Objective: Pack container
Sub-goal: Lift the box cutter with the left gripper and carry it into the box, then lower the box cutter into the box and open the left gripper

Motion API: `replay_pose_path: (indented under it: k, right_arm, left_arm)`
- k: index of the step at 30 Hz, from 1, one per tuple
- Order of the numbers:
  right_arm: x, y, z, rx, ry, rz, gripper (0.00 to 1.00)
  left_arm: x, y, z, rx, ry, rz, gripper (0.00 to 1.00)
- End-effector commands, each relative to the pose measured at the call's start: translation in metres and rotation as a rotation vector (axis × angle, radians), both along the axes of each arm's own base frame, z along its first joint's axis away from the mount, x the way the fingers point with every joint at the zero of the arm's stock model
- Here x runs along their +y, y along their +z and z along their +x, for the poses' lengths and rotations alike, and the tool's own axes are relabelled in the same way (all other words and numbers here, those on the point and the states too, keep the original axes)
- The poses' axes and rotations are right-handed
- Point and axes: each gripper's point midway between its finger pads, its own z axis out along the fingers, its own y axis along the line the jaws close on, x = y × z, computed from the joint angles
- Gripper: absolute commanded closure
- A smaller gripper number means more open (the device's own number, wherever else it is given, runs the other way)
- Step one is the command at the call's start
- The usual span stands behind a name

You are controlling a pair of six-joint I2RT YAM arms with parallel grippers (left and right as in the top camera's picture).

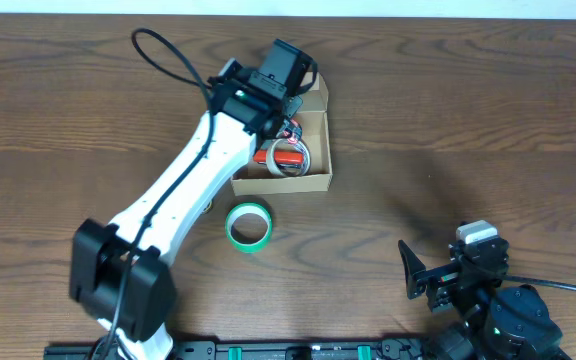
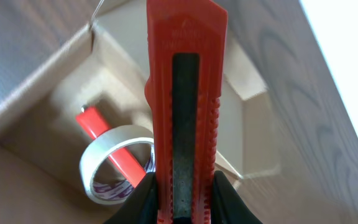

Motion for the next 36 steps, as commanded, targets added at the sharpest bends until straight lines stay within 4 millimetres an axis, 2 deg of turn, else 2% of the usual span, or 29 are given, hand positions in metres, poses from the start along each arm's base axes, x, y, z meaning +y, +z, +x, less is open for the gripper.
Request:
replay_pose_path:
  k: [1, 10, 22, 32, 34, 35, 36]
  right_arm:
    - [-0.001, 0.0, -0.001, -0.002, -0.007, 0.008, 0.01]
    - [-0.001, 0.0, -0.001, -0.002, -0.007, 0.009, 0.01]
    - [-0.001, 0.0, -0.001, -0.002, -0.007, 0.008, 0.01]
    - [-0.001, 0.0, -0.001, -0.002, -0.007, 0.008, 0.01]
    - [-0.001, 0.0, -0.001, -0.002, -0.007, 0.008, 0.01]
    - [-0.001, 0.001, -0.001, -0.003, -0.007, 0.009, 0.01]
    - [-0.001, 0.0, -0.001, -0.002, -0.007, 0.008, 0.01]
  left_arm:
    - [-0.005, -0.018, 0.004, 0.055, 0.185, -0.086, 0.77]
    - [-0.026, -0.062, 0.003, 0.176, 0.283, -0.184, 0.78]
    - [-0.04, -0.084, 0.028, 0.15, 0.382, -0.284, 0.78]
    - [-0.037, -0.094, 0.029, 0.165, 0.442, -0.291, 0.73]
    - [-0.037, -0.094, 0.029, 0.165, 0.442, -0.29, 0.69]
    - [-0.037, -0.094, 0.029, 0.165, 0.441, -0.29, 0.6]
    - [-0.037, -0.094, 0.028, 0.165, 0.441, -0.29, 0.57]
